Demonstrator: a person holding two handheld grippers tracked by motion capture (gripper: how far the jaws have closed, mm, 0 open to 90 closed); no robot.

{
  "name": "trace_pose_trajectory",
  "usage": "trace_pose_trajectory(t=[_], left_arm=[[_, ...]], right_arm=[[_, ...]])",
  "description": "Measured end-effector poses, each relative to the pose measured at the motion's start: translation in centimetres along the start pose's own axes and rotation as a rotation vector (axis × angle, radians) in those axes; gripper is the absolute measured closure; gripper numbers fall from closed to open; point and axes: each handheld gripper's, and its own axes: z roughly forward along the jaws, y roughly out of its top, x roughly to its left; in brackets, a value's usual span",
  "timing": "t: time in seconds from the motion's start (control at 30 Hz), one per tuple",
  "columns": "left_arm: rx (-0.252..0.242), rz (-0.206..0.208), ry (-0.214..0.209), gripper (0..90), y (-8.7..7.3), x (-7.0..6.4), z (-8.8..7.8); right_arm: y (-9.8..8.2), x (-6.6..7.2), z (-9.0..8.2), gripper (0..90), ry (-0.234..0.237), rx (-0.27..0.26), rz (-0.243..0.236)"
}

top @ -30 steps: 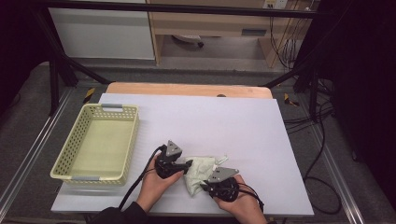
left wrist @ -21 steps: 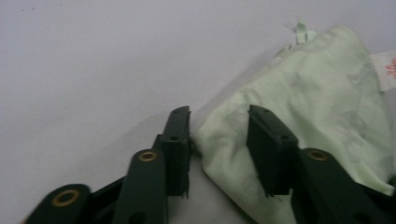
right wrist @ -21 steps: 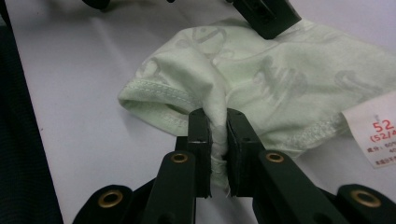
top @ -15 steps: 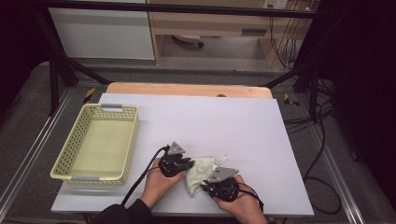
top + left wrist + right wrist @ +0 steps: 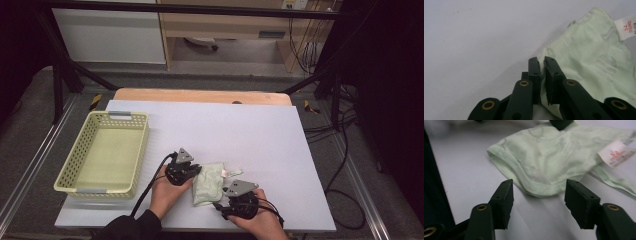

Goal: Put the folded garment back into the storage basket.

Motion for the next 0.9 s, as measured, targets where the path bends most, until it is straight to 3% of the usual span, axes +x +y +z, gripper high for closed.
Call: trace_pose_trajectory(t=[0.17, 0.33, 0.4, 0.43, 0.5, 0.67, 0.77, 0.9], left_arm=[[-0.003, -0.001, 0.001, 83.8, 0.0, 0.1, 0.0], [-0.006, -0.011, -0.003, 83.9, -0.1, 0.2, 0.1], [-0.008, -0.018, -0.005, 83.9, -0.1, 0.2, 0.1], [-0.007, -0.022, -0.007, 84.0, -0.1, 0.2, 0.1], [-0.007, -0.033, -0.011, 84.0, -0.1, 0.3, 0.1], [-0.006, -0.041, -0.011, 84.2, -0.1, 0.2, 0.1], [-0.007, -0.046, -0.009, 84.3, 0.0, 0.1, 0.1], [-0.025, -0.047, -0.011, 84.3, 0.3, -0.2, -0.6]], right_arm=[[0.1, -0.2, 0.9, 34.5, -0.028, 0.037, 0.02], [0.6, -0.2, 1.6, 38.2, -0.024, 0.033, 0.021], [0.7, -0.2, 1.8, 43.2, -0.017, 0.024, 0.017], [0.8, -0.3, 1.9, 53.2, -0.006, 0.016, 0.012], [0.8, -0.3, 2.0, 56.0, -0.003, 0.01, 0.007], [1.2, -0.3, 2.4, 76.9, 0.019, 0.001, -0.014], [1.5, -0.2, 2.5, 83.1, 0.023, 0.011, -0.037], [1.6, -0.2, 2.3, 84.9, 0.042, 0.001, -0.04]])
